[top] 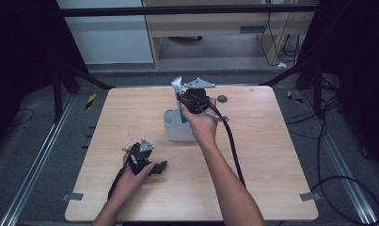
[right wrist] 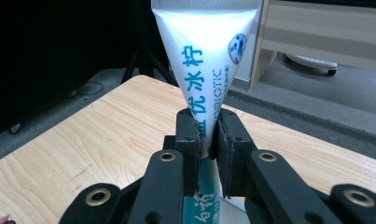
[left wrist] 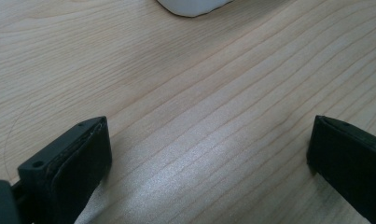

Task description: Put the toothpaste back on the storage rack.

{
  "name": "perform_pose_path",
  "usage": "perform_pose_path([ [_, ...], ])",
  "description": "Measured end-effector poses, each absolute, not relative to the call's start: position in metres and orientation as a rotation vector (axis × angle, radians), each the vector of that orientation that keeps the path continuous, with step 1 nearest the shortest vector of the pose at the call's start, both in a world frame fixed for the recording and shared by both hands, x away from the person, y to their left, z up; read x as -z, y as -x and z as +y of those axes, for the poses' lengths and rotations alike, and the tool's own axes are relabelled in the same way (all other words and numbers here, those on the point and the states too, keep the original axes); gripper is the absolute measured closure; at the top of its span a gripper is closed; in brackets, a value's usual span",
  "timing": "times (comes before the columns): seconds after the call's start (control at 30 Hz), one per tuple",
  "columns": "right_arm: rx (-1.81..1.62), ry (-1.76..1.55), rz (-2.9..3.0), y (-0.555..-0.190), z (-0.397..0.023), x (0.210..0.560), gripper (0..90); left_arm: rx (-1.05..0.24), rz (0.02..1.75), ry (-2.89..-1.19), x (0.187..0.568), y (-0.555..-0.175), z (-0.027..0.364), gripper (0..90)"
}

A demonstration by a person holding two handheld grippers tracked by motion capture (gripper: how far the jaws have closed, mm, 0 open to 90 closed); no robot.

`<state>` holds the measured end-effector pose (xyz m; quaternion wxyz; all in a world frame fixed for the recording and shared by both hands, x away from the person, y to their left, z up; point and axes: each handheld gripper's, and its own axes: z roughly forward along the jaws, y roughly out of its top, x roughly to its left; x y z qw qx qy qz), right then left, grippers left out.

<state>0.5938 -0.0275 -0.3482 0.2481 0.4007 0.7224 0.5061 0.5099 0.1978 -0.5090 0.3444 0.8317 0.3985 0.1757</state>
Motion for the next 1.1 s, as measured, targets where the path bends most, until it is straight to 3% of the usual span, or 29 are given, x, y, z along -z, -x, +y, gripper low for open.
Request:
perform_pose_path([
  [1.1,-1.282,-1.097,2.049,-0.584,-0.017,0.385,80.0,-0.454,1.032,-2.161,0.509,-0.510,0.198,0.0],
])
